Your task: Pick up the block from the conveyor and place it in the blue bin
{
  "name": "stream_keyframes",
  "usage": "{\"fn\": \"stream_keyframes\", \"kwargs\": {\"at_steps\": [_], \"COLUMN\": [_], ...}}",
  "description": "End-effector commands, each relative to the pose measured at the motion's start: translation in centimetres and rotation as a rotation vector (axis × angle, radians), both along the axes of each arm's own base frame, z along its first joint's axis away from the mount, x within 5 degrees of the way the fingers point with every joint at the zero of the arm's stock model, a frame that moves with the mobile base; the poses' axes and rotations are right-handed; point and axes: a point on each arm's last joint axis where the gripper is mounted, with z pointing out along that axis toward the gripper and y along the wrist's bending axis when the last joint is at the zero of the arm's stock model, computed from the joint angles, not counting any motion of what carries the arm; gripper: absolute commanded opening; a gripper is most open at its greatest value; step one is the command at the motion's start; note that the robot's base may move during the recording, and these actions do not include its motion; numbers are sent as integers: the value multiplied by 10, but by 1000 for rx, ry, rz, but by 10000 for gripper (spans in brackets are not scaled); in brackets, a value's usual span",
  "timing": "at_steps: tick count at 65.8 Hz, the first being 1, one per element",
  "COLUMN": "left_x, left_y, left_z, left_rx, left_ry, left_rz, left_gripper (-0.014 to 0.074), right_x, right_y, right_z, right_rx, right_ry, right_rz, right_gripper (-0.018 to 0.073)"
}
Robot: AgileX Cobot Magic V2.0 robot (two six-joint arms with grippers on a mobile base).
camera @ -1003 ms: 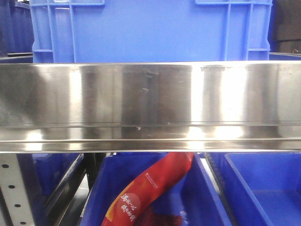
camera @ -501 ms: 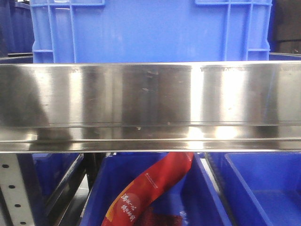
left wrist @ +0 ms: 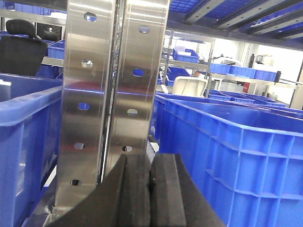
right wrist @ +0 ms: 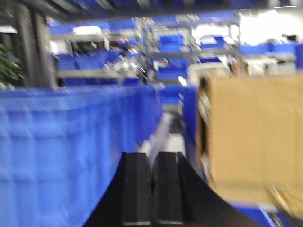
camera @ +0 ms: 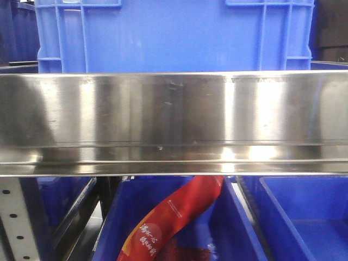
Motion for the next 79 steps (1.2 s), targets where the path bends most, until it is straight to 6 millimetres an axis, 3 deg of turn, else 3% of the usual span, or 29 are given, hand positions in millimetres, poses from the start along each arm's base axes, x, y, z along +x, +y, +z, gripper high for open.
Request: {"fn": "stream_keyframes", "kwargs": {"at_steps": [1,16,20,79], "left_x": [-1,-1,-1,-1], "left_y": [0,0,0,0], "left_z": [1,1,1,1], "left_rx": [-19,-19,-19,-19], "left_ry": [-20,-20,-20,-23], "left_rz": [0,0,0,0], "left_gripper": [-111,-111,-111,-111], "right_x": [-3,-10,-14,-18], "right_y": [-2,-4,-5,-5], "right_z": [-18,-67,-62,-64], "right_rx": [-58,-69,-62,-63], "right_ry": [3,25,-43,-37], "right_rz": [-30,-54,-57,-55], "right_gripper": [-162,-162,-162,-162]}}
